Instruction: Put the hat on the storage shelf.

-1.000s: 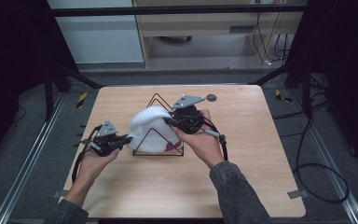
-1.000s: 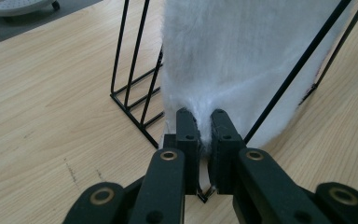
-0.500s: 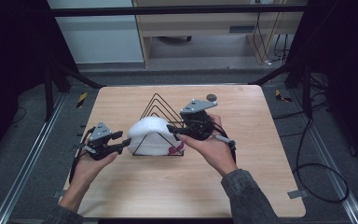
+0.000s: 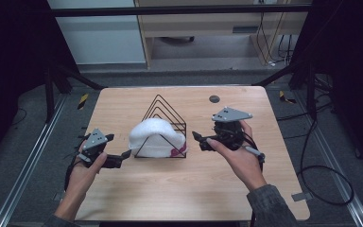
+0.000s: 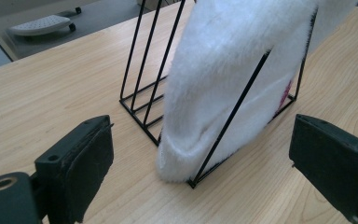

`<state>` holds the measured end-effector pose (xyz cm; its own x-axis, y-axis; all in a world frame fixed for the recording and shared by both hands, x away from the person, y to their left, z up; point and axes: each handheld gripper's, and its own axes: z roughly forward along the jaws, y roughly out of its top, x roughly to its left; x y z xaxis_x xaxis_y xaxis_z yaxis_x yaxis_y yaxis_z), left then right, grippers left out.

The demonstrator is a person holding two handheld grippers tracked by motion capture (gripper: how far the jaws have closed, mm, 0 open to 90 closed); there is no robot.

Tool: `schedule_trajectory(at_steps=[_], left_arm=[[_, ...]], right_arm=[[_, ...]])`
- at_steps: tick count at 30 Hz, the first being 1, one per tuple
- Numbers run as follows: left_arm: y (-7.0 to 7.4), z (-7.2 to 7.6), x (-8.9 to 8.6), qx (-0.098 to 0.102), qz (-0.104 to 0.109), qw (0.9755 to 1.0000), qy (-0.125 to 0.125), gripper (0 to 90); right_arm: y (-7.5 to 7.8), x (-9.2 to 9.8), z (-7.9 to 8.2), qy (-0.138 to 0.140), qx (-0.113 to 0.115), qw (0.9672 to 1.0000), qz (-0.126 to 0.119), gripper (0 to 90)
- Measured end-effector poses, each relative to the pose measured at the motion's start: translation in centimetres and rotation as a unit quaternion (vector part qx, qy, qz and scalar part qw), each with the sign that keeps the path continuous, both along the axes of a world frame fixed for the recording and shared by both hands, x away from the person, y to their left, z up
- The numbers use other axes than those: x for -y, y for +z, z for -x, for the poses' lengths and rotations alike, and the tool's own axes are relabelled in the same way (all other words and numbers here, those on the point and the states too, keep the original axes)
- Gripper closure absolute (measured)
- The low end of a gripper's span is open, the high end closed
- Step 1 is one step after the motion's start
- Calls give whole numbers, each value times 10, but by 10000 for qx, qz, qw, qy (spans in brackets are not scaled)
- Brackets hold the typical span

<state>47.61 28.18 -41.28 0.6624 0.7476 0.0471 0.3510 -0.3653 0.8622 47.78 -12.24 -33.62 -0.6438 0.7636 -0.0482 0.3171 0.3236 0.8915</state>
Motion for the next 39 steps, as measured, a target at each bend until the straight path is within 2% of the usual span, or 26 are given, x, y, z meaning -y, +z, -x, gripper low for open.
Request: schedule_trajectory(at_steps=[4,9,10,12,15,21,26,29,32,35,37,39], left_arm=[[-1,3,-1,-2,-13,10000,5,57],[-6,6,-1,-21,-149,9999,-22,55],[-8,7,-2,-35,-148,9999,-16,55],[-9,9,-4,-116,-189,9998,-29,55],[-14,11,-7,-205,-150,9997,-60,55],[-25,12,-11,-269,-224,9994,-3,55],[-40,9,-16,-392,-337,9986,50,54],[-48,6,-20,-472,-354,9982,132,52],[-56,3,-24,-489,-495,9974,207,54],[-62,1,-28,-498,-617,9963,325,59],[-66,-2,-31,-586,-589,9958,378,57],[-69,-4,-33,-638,-554,9954,442,57]], right_arm=[[-9,16,5,-83,-44,9999,-52,90],[-23,32,10,-155,-187,9997,5,89],[-26,36,11,-183,-196,9996,19,105],[-32,45,14,-233,-323,9992,37,223],[-44,58,18,-343,-522,9980,41,215],[-70,78,22,-514,-624,9965,190,183],[-98,93,19,-710,-924,9928,271,158],[-117,103,14,-846,-1087,9903,162,148],[-133,109,5,-954,-1226,9878,129,145],[-144,113,-5,-1224,-1157,9852,319,154],[-150,115,-11,-1371,-1173,9833,228,157],[-154,115,-17,-1448,-1220,9816,251,157]])
